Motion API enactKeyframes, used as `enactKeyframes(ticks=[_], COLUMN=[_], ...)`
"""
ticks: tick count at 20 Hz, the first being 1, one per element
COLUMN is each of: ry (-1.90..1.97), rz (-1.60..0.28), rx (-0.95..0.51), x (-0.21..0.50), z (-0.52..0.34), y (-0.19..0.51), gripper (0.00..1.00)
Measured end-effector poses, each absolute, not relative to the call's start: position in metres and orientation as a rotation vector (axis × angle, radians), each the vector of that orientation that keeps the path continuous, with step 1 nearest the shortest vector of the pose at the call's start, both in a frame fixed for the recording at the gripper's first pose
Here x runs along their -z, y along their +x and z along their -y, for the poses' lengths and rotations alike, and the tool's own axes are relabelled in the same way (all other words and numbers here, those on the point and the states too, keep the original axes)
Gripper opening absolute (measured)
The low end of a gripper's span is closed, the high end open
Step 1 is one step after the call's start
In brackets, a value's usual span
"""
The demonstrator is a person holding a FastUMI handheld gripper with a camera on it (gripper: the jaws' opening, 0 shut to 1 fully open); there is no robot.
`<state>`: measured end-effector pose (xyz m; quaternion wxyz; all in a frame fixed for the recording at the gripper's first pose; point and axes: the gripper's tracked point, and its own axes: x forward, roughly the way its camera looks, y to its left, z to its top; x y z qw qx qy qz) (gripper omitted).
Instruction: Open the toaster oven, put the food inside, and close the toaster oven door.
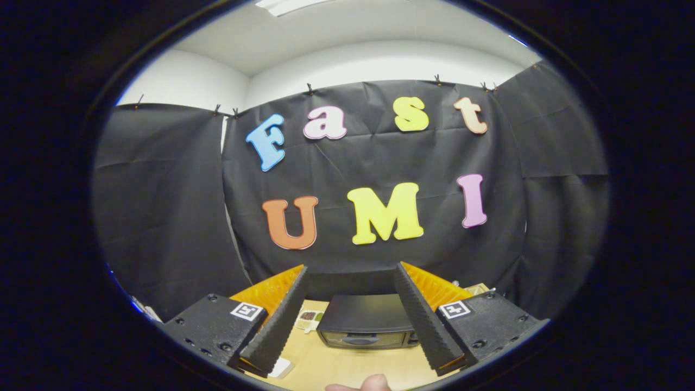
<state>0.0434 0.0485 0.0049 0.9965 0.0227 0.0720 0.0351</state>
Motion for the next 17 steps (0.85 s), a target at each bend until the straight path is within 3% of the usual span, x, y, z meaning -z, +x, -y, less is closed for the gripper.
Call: enactKeyframes(ticks=[17], ry=[0.063], rz=[-0.15], rx=[-0.122], x=[-0.007], z=[-0.071], y=[0.046], gripper=[1.0])
